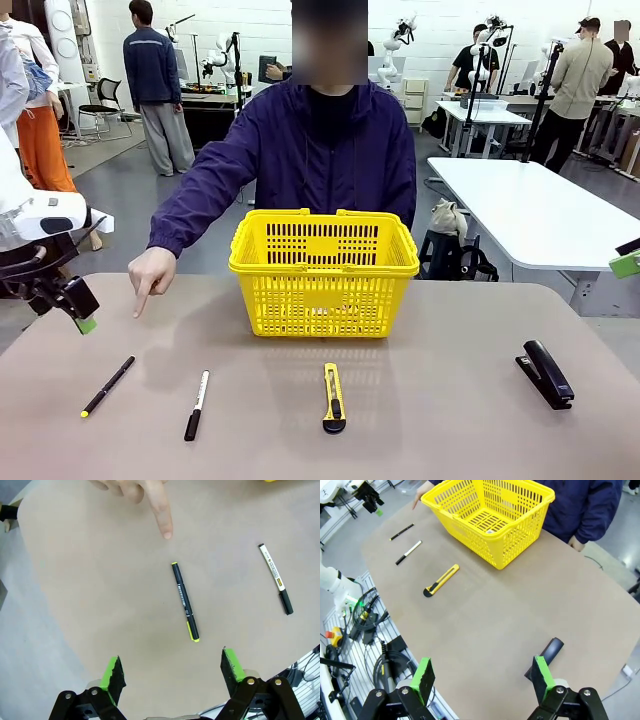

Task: Place the items the person wants into the basket.
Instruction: Pick up the item the person points to and place it in the Market Basket.

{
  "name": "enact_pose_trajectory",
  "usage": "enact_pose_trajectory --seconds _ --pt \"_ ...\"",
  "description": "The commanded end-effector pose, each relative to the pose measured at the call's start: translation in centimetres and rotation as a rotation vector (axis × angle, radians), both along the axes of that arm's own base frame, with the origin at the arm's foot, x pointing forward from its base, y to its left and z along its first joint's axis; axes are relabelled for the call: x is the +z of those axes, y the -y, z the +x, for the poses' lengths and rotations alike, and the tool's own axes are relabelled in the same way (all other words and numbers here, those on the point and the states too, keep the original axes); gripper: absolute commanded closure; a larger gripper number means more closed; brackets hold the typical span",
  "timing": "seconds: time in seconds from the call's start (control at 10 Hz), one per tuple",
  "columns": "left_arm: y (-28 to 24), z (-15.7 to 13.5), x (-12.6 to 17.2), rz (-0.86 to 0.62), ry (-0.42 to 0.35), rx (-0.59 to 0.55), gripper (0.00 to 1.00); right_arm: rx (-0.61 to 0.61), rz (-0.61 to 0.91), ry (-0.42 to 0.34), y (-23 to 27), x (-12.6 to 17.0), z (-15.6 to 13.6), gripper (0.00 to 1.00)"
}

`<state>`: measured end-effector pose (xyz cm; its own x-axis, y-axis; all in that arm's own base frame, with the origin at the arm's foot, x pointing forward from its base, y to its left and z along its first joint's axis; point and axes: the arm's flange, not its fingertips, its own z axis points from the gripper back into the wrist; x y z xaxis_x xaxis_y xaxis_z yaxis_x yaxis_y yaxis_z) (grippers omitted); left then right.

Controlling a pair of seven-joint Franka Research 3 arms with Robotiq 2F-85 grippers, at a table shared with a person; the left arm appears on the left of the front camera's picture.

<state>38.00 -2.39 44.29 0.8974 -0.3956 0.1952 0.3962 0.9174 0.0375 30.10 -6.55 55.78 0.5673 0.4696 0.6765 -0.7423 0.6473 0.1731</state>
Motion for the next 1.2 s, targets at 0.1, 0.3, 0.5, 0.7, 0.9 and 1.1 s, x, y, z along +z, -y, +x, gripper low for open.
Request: enact_pose_trajectory --seconds 0.1,0.3,0.5,0.7,0.9,1.1 --pt "2.3 0.5 -4.0 0.058 -0.021 -0.033 0.00 0.001 0.004 -0.009 0.2 -0.1 0.1 0.00" --pt "3.3 0.6 -6.3 0.103 -0.044 -0.036 0.00 0.001 0.004 -0.009 0.2 -0.1 0.1 0.00" --pt "4.0 0.4 -8.4 0.126 -0.039 -0.026 0.00 0.001 0.004 -0.009 0.2 -0.1 0.1 0.00" --pt "4.4 0.3 -10.6 0.145 -0.058 -0.009 0.00 0.001 0.004 -0.009 0.2 -0.1 0.1 0.00" --pt "4.6 0.3 -11.8 0.150 -0.041 0.010 0.00 0.001 0.004 -0.009 0.2 -0.1 0.1 0.00" --pt "4.2 0.4 -12.9 0.130 -0.044 0.032 0.00 0.001 0.004 -0.009 0.2 -0.1 0.1 0.00"
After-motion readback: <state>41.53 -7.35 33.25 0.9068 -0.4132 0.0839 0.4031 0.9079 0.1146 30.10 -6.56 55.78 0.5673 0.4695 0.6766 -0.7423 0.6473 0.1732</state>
